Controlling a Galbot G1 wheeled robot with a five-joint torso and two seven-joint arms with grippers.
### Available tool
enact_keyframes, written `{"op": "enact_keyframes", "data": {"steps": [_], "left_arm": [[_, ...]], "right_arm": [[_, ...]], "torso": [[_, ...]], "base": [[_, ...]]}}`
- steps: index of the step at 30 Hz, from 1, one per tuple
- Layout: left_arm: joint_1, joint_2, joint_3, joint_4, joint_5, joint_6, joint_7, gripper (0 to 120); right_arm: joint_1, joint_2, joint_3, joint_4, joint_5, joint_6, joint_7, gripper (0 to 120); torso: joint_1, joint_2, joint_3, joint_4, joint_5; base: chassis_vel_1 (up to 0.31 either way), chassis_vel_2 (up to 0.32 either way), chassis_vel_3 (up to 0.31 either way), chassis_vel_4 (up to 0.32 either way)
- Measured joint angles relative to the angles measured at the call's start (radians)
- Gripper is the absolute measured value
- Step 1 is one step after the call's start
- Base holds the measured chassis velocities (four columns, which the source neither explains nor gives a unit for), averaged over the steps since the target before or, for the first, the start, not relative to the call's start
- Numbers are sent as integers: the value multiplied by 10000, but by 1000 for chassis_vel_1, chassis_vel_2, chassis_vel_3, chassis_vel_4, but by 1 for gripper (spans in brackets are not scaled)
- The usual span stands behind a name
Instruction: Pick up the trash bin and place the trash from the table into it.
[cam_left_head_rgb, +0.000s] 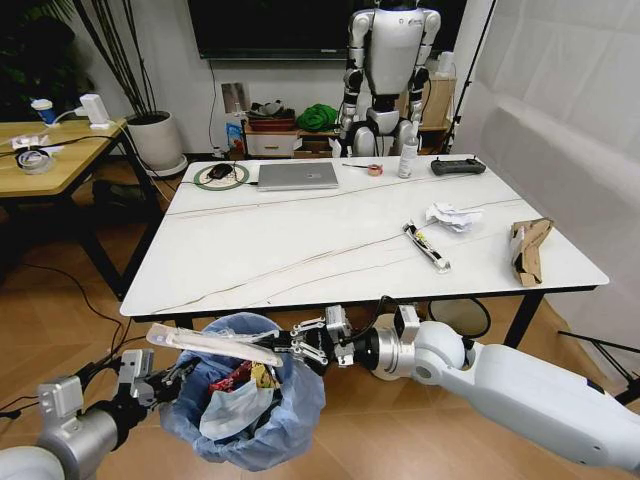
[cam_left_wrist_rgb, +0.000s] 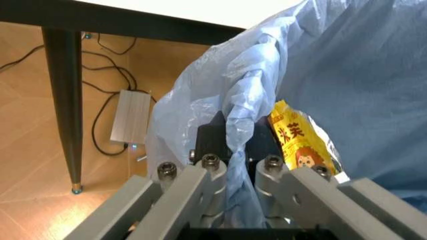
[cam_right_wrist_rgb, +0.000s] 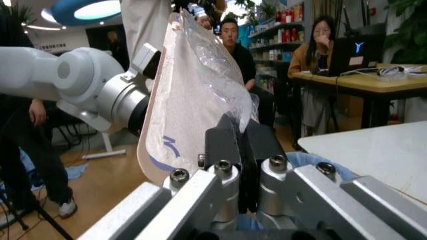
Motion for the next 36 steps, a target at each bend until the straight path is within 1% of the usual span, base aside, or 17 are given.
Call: {"op": "enact_keyframes", "data": {"steps": [9,21,22,25,27,28,29,31,33,36], "left_arm": [[-30,0,25,22,-71,0,3,0],[-29,27,0,-1,-94,19,-10,0],[-29,30,-5,-6,-99,21,-11,0],[-29,29,-8,-20,-110,29,-19,0],[-28,28,-8,-20,-111,30,-22,0],[-28,27,-8,-20,-112,32,-22,0],[-28,27,-10,-20,-112,33,-22,0],[-26,27,-11,-20,-114,36,-23,0],[-25,27,-11,-21,-115,37,-23,0],[-21,18,-10,-20,-117,40,-23,0]], "right_arm": [[-115,30,-13,-77,14,35,108,0],[-237,-111,132,-52,-76,95,98,0],[-248,-115,139,-52,-87,99,93,2],[-285,-127,170,-52,-122,122,75,16],[-293,-134,174,-52,-126,125,68,19],[-305,-145,184,-52,-133,129,59,23],[-313,-148,192,-50,-135,131,56,25],[-328,-151,202,-48,-156,140,51,28],[-338,-151,204,-48,-167,146,50,29],[-358,-161,228,-40,-176,155,47,38]], "torso": [[0,0,0,-1,0],[0,0,0,-1,1],[0,0,0,-1,1],[0,0,0,-1,1],[0,0,0,-1,1],[0,0,0,-1,1],[0,0,0,-1,1],[0,0,0,-1,0],[0,0,0,-1,1],[0,0,0,-1,1]], "base": [[0,0,0,0],[0,0,0,0],[0,0,0,0],[0,0,0,0],[0,0,0,0],[0,0,0,0],[0,0,0,0],[0,0,0,0],[0,0,0,0],[0,0,0,0]]}}
